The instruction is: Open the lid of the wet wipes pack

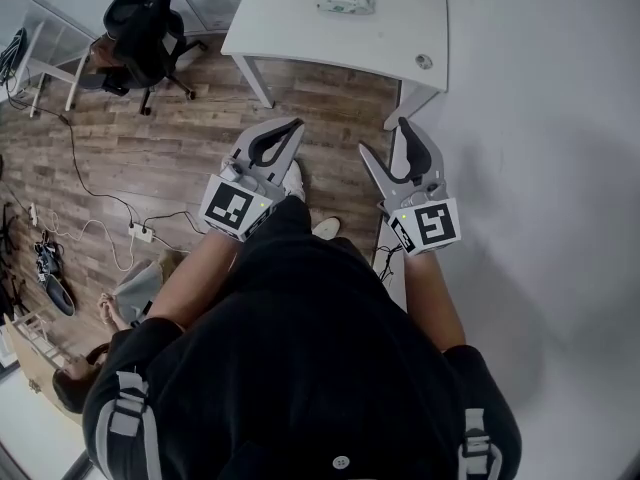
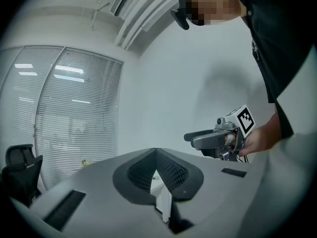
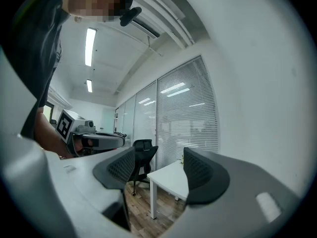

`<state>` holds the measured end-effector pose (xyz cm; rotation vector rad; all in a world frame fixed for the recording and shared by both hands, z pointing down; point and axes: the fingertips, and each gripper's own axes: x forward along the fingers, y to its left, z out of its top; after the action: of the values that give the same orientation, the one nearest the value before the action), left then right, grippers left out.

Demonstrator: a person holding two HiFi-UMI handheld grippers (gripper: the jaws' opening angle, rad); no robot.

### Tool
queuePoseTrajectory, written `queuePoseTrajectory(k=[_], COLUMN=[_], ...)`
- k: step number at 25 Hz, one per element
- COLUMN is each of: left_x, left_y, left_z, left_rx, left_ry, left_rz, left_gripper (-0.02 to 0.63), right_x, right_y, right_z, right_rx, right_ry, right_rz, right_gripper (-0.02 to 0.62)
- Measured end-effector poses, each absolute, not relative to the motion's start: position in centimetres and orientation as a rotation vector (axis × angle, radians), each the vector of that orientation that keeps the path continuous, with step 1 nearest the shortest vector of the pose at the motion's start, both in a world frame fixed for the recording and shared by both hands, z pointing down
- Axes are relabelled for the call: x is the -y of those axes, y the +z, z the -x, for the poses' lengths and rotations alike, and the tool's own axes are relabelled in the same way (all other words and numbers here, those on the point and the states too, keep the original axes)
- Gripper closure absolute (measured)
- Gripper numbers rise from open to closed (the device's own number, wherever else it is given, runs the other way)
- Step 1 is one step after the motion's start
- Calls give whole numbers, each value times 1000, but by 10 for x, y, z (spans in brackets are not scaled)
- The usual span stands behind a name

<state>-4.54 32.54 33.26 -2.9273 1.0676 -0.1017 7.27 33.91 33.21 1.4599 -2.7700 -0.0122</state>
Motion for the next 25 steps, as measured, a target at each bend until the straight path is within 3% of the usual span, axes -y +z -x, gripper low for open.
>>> queuePoseTrajectory(k=[25], left_x=[-136], left_y=[346], left_z=[40], left_rx=[-981], left_ry=[-81], left_rz=[3005], left_gripper=[598], right_x=[-146], right_y=[362], right_z=[-63], right_rx=[2689], right_ry=[122], right_rz=[-1457], right_gripper=[273])
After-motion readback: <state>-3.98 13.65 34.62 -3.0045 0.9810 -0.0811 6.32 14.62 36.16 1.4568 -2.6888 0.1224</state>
